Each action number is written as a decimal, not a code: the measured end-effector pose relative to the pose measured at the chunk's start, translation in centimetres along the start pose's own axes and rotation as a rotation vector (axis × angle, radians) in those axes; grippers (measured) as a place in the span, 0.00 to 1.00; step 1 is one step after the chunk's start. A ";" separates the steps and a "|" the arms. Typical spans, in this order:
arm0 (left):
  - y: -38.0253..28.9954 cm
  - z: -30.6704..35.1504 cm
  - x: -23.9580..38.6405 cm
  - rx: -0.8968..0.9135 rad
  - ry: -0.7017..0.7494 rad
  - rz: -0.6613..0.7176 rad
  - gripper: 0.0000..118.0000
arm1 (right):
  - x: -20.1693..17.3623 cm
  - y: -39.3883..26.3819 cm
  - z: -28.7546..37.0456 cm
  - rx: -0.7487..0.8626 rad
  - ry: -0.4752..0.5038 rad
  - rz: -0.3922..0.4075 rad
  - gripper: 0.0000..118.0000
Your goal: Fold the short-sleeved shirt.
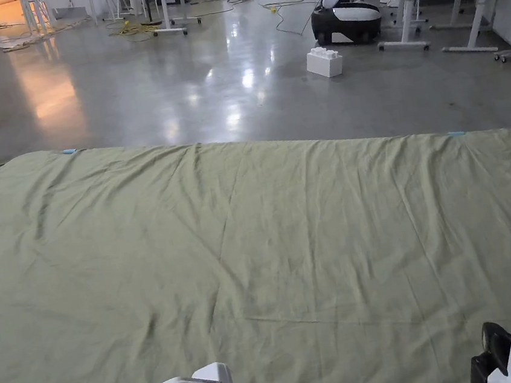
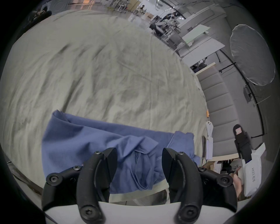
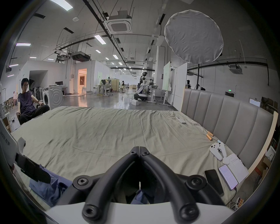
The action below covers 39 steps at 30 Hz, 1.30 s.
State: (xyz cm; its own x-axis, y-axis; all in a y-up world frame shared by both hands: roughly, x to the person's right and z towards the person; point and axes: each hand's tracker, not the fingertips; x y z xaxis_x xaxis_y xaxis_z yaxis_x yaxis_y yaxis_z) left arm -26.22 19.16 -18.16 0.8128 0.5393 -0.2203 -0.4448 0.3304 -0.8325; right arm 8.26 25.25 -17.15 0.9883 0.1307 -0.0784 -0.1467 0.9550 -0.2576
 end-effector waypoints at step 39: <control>-0.9 1.6 -1.8 0.000 -0.151 -0.138 0.53 | 1.4 -0.8 -0.1 -0.040 -0.004 -0.018 0.00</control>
State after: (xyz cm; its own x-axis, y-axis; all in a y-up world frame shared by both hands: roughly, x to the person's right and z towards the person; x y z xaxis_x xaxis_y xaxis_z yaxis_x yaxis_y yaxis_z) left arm -27.92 19.13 -16.24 0.8006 0.5987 -0.0253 -0.3328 0.4090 -0.8497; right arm 9.73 24.63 -17.14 0.9910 0.1143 -0.0695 -0.1299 0.9460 -0.2969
